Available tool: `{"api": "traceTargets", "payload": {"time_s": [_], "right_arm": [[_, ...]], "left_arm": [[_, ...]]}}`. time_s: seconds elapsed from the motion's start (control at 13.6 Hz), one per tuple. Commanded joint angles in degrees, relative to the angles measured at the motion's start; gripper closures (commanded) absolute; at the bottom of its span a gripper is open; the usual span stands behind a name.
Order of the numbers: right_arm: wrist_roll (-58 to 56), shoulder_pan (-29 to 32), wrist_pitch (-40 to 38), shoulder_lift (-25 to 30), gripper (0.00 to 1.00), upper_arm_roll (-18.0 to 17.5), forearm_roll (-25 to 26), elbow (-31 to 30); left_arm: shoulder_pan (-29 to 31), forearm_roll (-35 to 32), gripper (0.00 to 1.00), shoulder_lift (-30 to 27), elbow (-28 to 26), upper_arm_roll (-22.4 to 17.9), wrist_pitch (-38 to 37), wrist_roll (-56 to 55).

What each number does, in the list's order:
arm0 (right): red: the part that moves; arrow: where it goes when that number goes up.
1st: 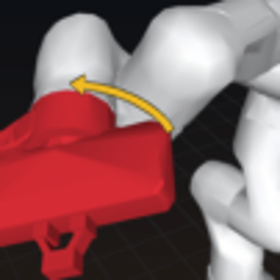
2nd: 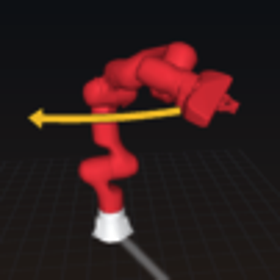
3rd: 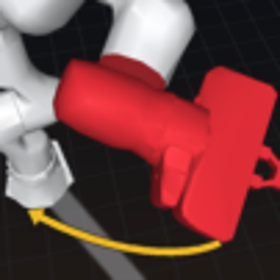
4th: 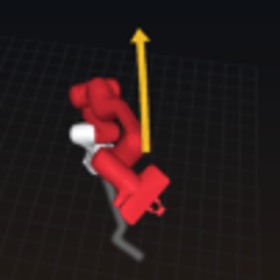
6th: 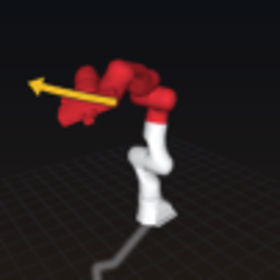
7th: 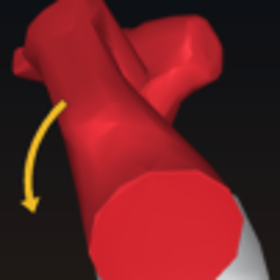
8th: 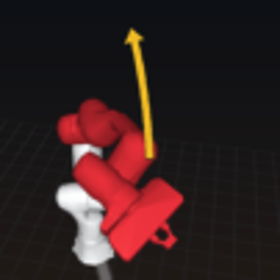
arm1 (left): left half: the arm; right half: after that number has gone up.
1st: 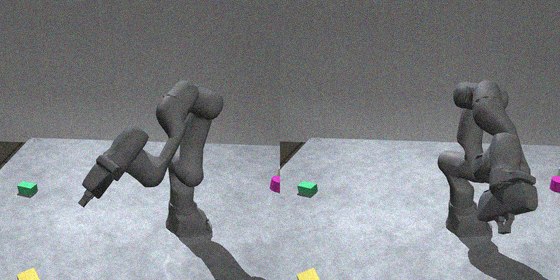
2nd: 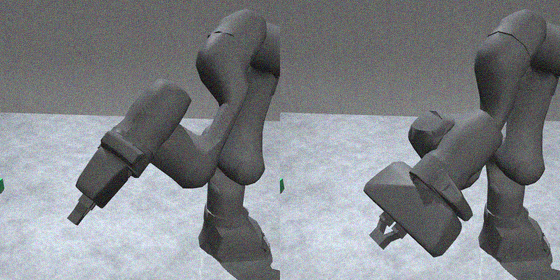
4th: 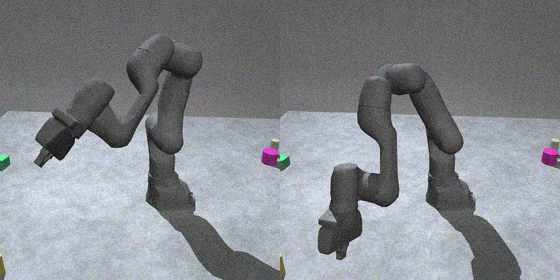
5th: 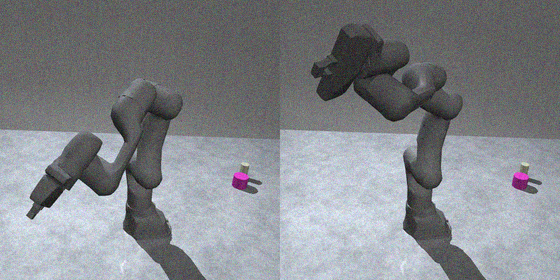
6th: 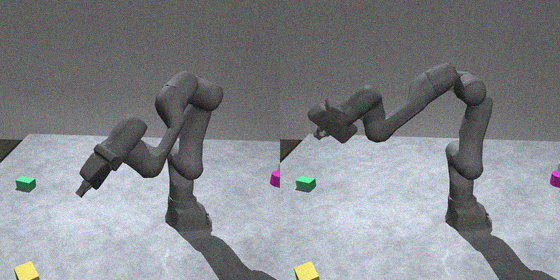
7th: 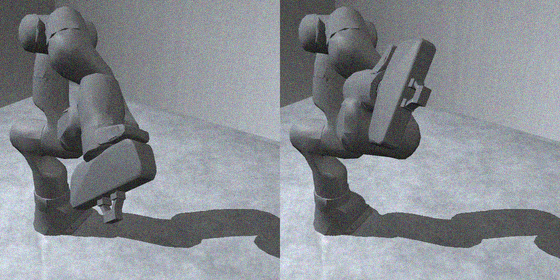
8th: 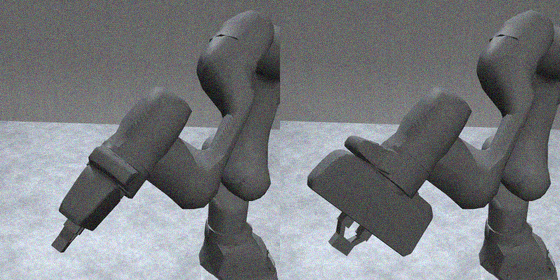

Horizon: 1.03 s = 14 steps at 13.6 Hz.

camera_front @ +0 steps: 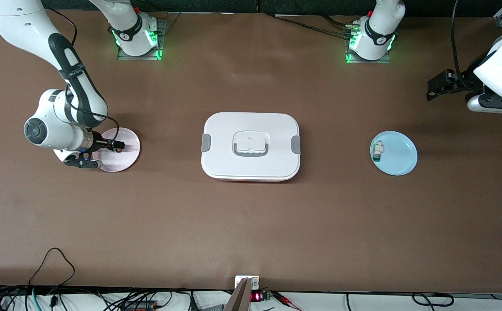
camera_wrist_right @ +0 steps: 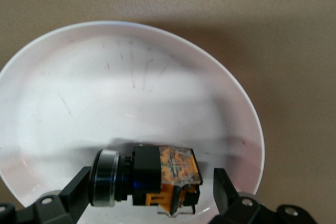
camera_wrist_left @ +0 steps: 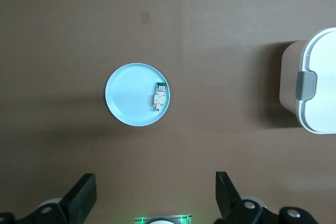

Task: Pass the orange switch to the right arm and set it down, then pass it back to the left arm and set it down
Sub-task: 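Close the right gripper on the orange switch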

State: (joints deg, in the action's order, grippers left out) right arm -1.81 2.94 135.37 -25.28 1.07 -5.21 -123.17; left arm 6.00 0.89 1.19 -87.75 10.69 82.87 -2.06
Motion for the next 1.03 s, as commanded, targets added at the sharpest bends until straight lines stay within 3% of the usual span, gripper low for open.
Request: {"api": "traceTargets", "payload": {"time_s": [0.0, 0.3, 0.44, 0.96], "right_arm": [[-1.1, 0.6, 1.5, 0.5, 0.00, -0.5, -1.3, -0.5], [-0.5, 0.5, 2.1, 0.1, 0.00, -0.5, -1.4, -0.5], [-0.5, 0.5, 2.0, 0.1, 0.00, -0.5, -4.2, -0.5], [-1.4, 0.5, 2.1, -0.2, 0.00, -0.5, -4.2, -0.5]], "left_arm": [[0.3, -0.5, 0.00, -0.1, 0.4, 0.3, -0.6, 0.3], [0.2, -0.5, 0.00, 0.0, 0.5, 0.3, -0.6, 0.3], [0.3, -0.5, 0.00, 0.0, 0.4, 0.3, -0.6, 0.3], [0.2, -0.5, 0.00, -0.1, 0.5, 0.3, -0.7, 0.3]]}}
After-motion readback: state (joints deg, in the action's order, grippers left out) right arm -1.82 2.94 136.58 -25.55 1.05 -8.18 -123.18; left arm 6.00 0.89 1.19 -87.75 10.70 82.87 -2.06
